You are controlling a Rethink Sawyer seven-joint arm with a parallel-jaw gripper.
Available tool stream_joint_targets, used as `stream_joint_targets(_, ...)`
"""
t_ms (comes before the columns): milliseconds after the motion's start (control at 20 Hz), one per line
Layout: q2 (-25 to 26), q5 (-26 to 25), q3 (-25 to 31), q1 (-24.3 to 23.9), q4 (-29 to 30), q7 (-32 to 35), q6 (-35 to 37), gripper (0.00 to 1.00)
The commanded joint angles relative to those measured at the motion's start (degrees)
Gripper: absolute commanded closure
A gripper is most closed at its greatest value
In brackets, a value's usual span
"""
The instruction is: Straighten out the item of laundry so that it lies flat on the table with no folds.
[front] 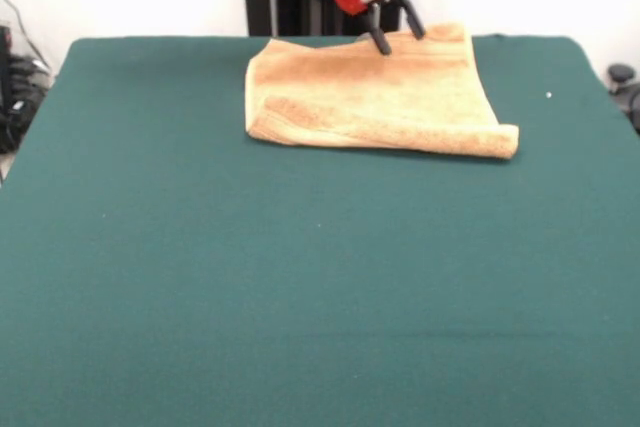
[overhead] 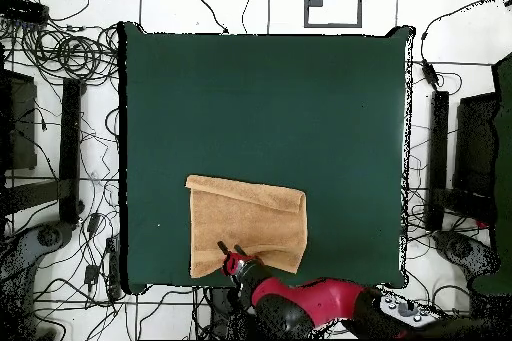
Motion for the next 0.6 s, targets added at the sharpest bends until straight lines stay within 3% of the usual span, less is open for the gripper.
stream_joint_targets(50, 6.4, 0.9, -7.6, 7.7, -12.6, 0.2, -9.1, 0.0)
stream_joint_targets(400, -1.0, 19.0, -23.9, 23.9, -9.7, -2.1, -20.7, 0.0)
stream_joint_targets(600, -0.9, 25.1, -28.5, 27.5, -10.0, -2.0, -26.2, 0.0)
